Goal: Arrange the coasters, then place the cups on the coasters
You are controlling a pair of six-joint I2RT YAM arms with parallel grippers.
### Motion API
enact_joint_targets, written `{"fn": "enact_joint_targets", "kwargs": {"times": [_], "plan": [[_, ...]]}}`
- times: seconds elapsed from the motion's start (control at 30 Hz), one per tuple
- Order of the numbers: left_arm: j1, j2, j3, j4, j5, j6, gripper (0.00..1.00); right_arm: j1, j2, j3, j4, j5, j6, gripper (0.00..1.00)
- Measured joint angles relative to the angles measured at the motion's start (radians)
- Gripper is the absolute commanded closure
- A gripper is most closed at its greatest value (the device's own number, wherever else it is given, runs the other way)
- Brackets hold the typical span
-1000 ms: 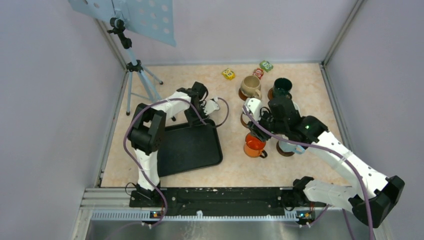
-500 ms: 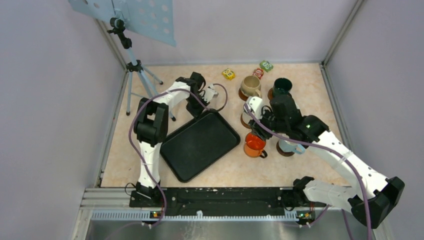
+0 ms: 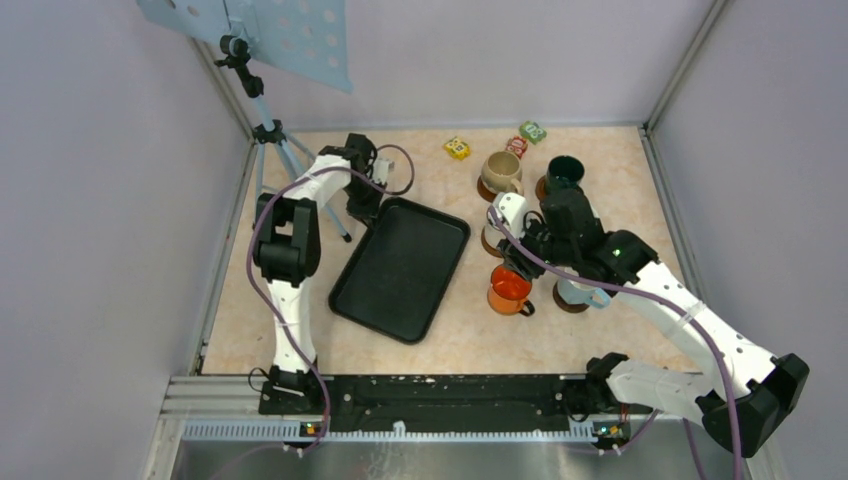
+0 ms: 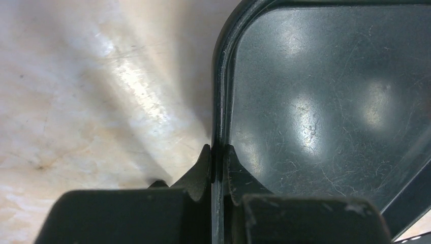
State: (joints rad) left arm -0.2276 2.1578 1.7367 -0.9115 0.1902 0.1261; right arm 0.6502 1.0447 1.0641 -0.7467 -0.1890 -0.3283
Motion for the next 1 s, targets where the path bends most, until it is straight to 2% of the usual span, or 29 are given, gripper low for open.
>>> {"fn": "enact_joint_targets", "kwargs": {"times": [0.47,0.8,1.0], "plan": [[0.009,-0.056,-0.080,0.057,-0.088,-0.261,1.00,-0.001,0.000,0.000,-0.001,-0.018,0.000,0.59],[0.009,-0.102,-0.145,0.095,-0.172,-0.348,1.00,-0.002,0.004,0.000,-0.001,-0.023,0.001,0.59],[0.009,-0.150,-0.195,0.113,-0.206,-0.388,0.95,-0.005,0.019,0.000,-0.001,-0.030,0.009,0.59]]}}
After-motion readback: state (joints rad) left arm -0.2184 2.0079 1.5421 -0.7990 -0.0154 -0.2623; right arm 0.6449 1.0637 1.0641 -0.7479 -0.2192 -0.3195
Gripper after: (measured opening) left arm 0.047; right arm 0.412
